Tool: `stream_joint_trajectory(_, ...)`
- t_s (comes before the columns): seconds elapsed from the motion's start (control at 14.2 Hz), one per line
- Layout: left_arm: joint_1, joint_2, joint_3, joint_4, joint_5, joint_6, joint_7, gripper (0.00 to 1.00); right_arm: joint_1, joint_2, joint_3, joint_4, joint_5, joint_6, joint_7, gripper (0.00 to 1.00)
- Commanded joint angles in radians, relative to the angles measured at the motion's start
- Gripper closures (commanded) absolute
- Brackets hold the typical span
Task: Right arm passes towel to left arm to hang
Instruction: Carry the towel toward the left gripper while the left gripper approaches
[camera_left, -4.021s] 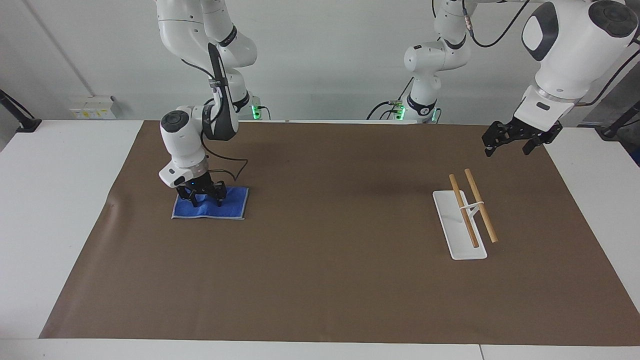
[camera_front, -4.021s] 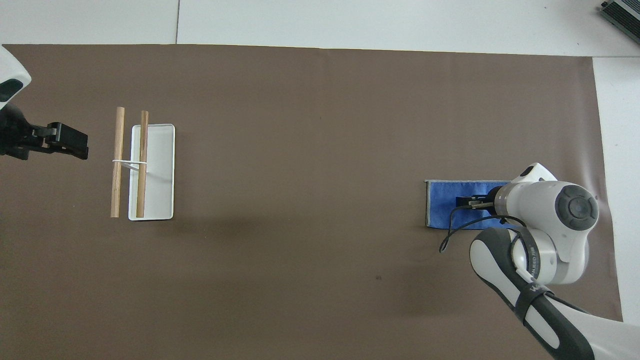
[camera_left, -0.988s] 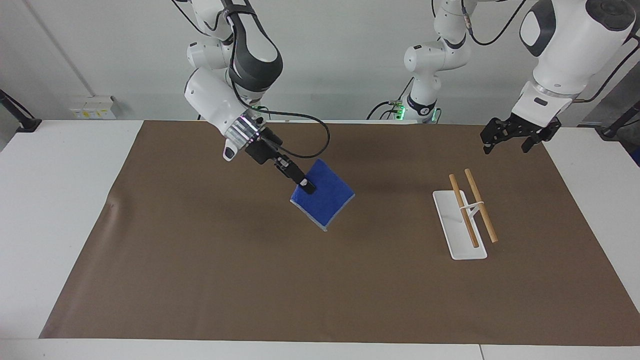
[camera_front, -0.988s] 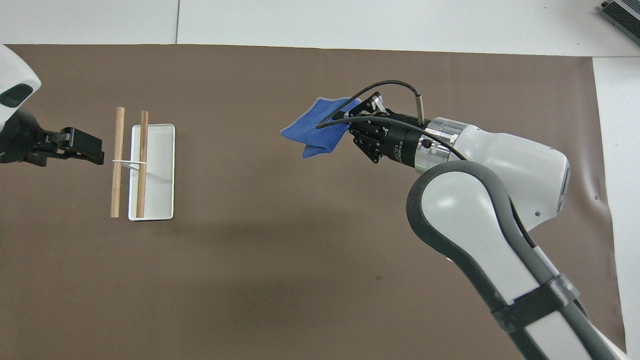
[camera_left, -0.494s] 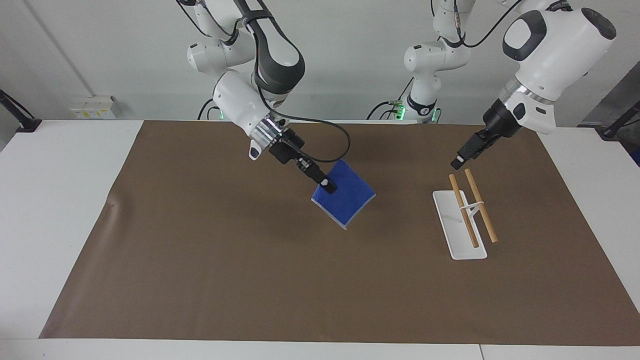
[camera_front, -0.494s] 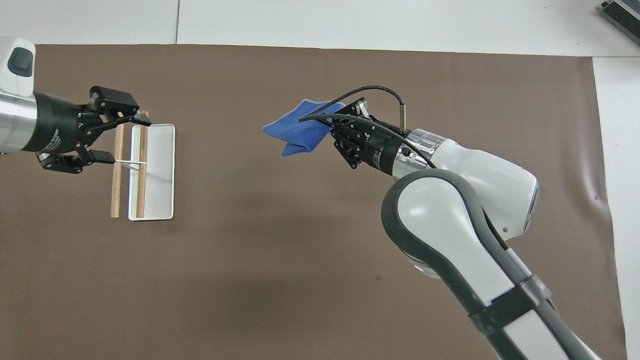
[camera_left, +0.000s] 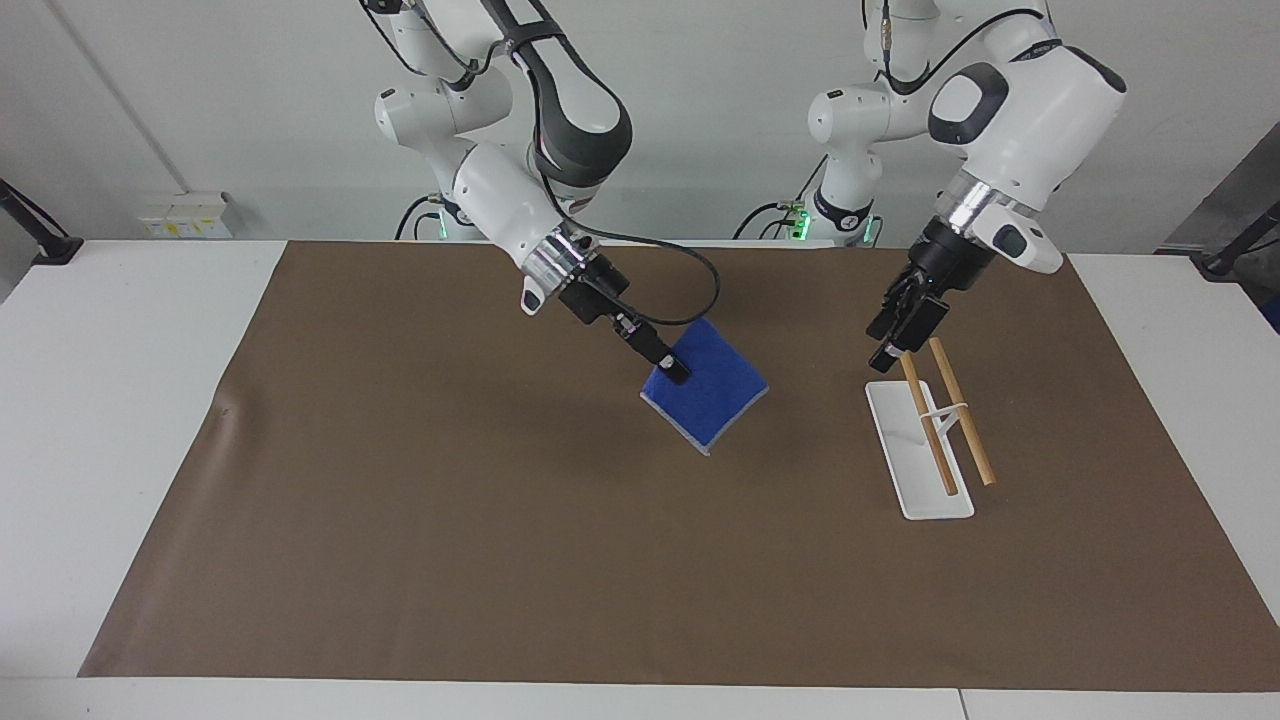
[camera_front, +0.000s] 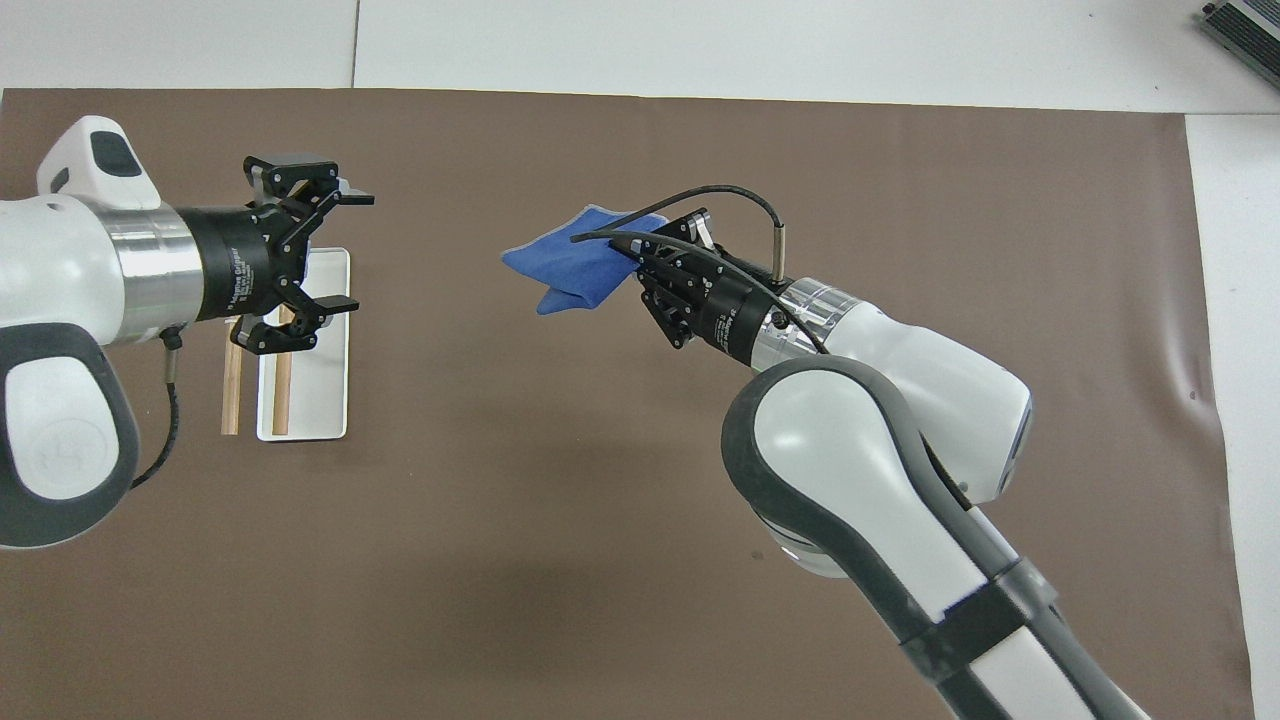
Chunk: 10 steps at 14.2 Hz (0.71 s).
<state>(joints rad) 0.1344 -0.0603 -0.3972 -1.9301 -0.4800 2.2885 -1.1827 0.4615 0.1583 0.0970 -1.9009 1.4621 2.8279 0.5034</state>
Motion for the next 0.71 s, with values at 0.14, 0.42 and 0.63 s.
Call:
stream_joint_trajectory(0.14,-0.005,-0.035,-0.081,-0.101,-0.026,0.164,-0.132,0.00,0.051,0.013,0.001,0.017,0.029,0.074,-0.009,1.00)
stream_joint_trajectory(0.42,-0.009,0.000,-0.129,-0.101,-0.026,0.276,-0.192,0.00,0.077,0.017,0.003,0.017,0.041,0.117,-0.011,1.00)
stream_joint_trajectory(0.63,-0.010,0.025,-0.138,-0.101,-0.026,0.321,-0.192,0.00,0.081,0.017,0.003,0.020,0.050,0.134,-0.006,1.00)
